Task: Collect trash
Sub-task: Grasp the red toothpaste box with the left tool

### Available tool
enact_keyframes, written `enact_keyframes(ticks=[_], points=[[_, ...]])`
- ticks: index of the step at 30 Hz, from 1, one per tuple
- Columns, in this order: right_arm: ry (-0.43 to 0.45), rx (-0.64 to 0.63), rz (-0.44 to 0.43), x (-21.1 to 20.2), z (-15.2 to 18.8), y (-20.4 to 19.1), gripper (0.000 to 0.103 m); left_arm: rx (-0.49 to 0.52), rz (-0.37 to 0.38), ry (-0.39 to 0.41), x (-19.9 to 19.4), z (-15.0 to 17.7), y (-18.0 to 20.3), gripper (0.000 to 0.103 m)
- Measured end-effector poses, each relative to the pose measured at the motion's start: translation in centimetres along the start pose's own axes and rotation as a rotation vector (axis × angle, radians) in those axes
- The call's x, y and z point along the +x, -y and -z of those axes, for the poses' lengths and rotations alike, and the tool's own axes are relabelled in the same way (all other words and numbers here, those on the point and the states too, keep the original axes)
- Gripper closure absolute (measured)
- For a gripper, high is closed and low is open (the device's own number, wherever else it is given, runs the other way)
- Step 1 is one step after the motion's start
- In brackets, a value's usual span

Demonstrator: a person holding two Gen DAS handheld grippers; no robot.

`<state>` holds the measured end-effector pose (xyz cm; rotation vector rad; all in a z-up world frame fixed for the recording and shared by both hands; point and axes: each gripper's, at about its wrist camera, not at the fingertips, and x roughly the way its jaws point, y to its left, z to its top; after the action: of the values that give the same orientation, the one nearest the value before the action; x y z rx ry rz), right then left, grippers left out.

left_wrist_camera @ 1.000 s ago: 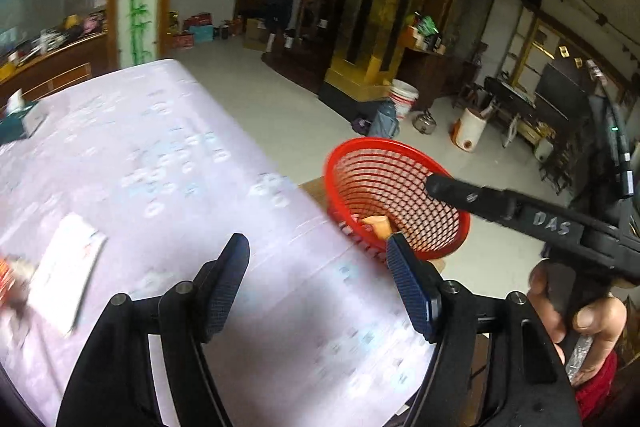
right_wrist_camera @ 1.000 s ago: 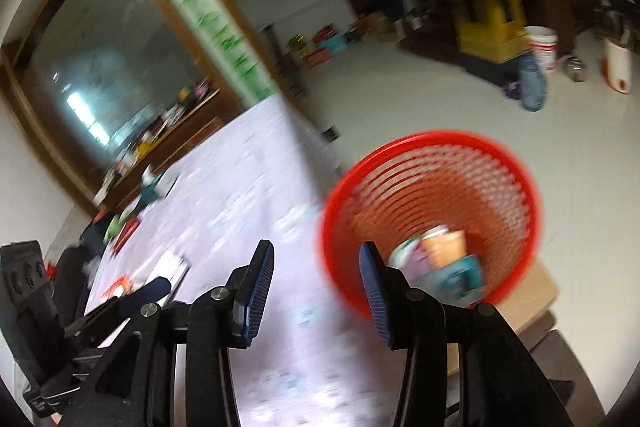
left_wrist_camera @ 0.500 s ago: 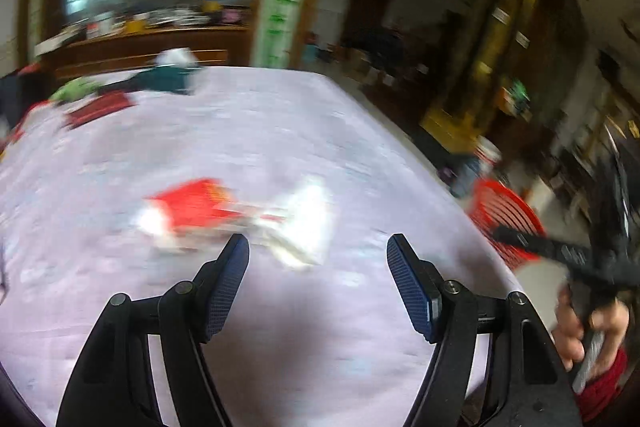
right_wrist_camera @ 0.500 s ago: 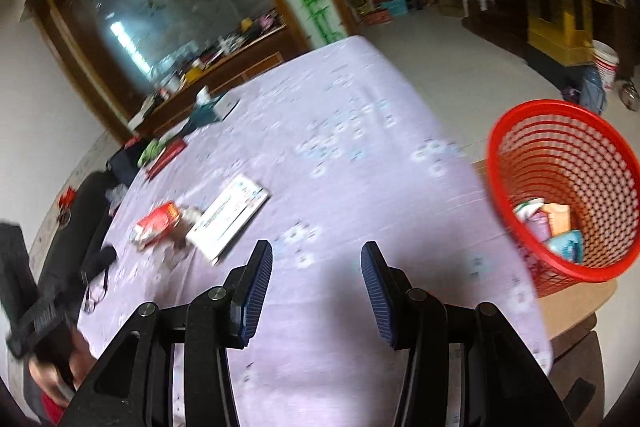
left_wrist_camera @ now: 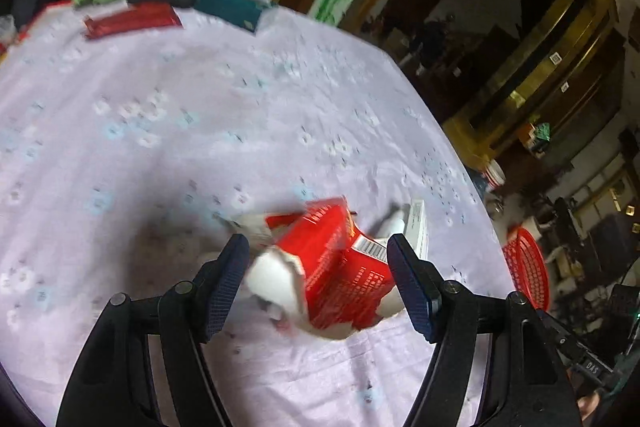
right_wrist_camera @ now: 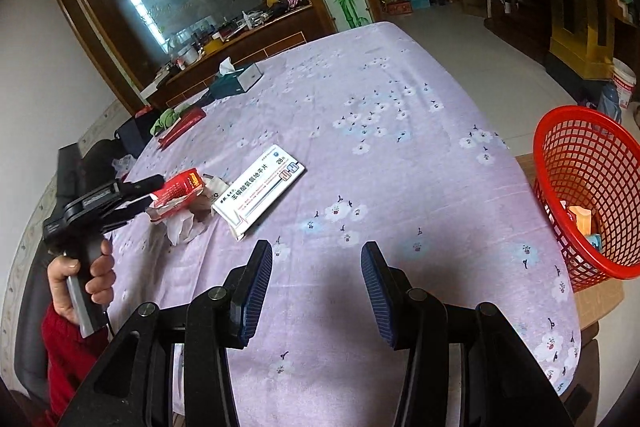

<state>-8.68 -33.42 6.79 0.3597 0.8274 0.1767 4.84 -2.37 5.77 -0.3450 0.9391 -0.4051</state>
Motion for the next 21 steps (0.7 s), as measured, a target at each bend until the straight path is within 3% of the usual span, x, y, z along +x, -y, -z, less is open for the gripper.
enact_keyframes(ticks=[1,3,6,8,11,16,21], points=[[-0.002,-0.001,-0.001,0.1,0.0,-0.1,0.053,0.006,0.004,-0.009,0.5,0.1,0.2,0.041],[-0.008,-0.005,-0.002,0.5,-0.2,-0.3,0.053,0.022,-0.003,-0.021,1.1,0.4,0.9,0.070],[-0.022,-0.004,-0.010,1.3,-0.6,-0.8,0.053,0.034,0.003,-0.007,1.2,1.4,1.4,0.083],[-0.034,0.002,-0.019,1.9,-0.9,-1.1,0.053,0.062,-0.008,0.031,0.3,2.1,2.0,0.085],[-0.059,0.016,-0.034,3.4,-1.7,-1.9,0.044,0.090,-0.007,0.088,-1.7,3.3,3.0,0.090],[-0.111,0.080,-0.067,6.8,-3.2,-3.1,0.040,0.175,-0.051,0.209,-6.0,6.4,4.8,0.090],[-0.186,0.169,-0.083,11.3,-4.2,-3.9,0.040,0.199,-0.069,0.242,-8.2,9.3,4.6,0.090]])
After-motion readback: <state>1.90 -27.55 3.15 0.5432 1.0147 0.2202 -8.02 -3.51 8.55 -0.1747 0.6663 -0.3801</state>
